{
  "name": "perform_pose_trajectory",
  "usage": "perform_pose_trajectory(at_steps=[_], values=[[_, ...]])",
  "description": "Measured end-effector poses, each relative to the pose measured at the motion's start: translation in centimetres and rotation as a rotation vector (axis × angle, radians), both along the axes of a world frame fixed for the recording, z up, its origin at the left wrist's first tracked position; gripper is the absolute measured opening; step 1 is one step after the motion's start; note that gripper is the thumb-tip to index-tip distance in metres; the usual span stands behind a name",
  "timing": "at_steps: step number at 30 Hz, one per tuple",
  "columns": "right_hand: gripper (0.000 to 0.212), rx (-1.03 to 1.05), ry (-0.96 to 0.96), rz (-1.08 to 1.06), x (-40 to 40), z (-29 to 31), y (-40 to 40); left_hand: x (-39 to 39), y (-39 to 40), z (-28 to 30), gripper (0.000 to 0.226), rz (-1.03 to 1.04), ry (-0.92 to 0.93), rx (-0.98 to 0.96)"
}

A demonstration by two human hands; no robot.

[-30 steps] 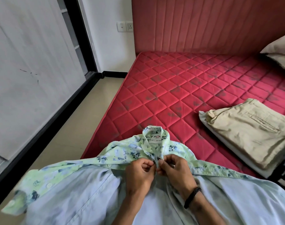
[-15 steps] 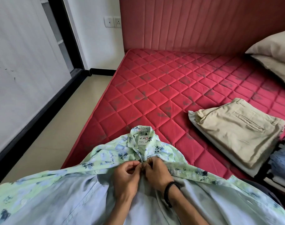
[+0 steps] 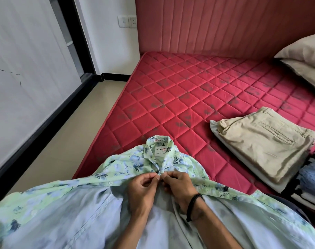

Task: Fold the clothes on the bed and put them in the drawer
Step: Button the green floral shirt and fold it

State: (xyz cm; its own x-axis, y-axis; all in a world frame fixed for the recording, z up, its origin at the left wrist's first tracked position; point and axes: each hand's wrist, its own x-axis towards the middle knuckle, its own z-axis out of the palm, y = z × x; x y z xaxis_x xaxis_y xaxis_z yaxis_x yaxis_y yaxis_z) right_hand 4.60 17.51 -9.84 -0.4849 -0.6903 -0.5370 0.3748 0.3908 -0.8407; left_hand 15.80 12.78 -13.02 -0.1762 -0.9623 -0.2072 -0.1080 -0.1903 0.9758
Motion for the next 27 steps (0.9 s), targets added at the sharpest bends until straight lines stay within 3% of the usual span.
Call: perform_pose_trajectory(at_steps=[8,10,12,15,17,22,27], values=[[0.021,-0.112,-0.278,-0.051,-0.9,0.1,0.0,-0.7,0.1,1.2,0.014,0.068,0.255,0.294],[0.021,-0.129,-0.305,-0.056,-0.9,0.1,0.0,-0.6,0.1,1.2,0.014,0.086,0.265,0.309],[0.021,-0.134,-0.299,-0.063,-0.9,0.1,0.0,-0.7,0.1,1.0,0.012,0.096,0.194,0.205],[0.02,-0.124,-0.197,-0.037,-0.7,-0.2,0.0,-0.9,0.6,0.9,0.018,0.081,-0.07,-0.116],[0.016,-0.109,-0.095,-0.03,-0.6,-0.5,0.1,-1.1,1.0,1.4,0.018,0.079,-0.128,-0.223],[0.013,-0.05,0.346,0.041,-0.5,-1.1,-0.1,-1.1,1.0,1.5,0.015,0.088,-0.149,-0.273],[0.015,-0.014,0.421,0.095,-0.6,-1.3,-0.1,-0.9,0.9,1.2,0.017,0.044,-0.136,-0.257]])
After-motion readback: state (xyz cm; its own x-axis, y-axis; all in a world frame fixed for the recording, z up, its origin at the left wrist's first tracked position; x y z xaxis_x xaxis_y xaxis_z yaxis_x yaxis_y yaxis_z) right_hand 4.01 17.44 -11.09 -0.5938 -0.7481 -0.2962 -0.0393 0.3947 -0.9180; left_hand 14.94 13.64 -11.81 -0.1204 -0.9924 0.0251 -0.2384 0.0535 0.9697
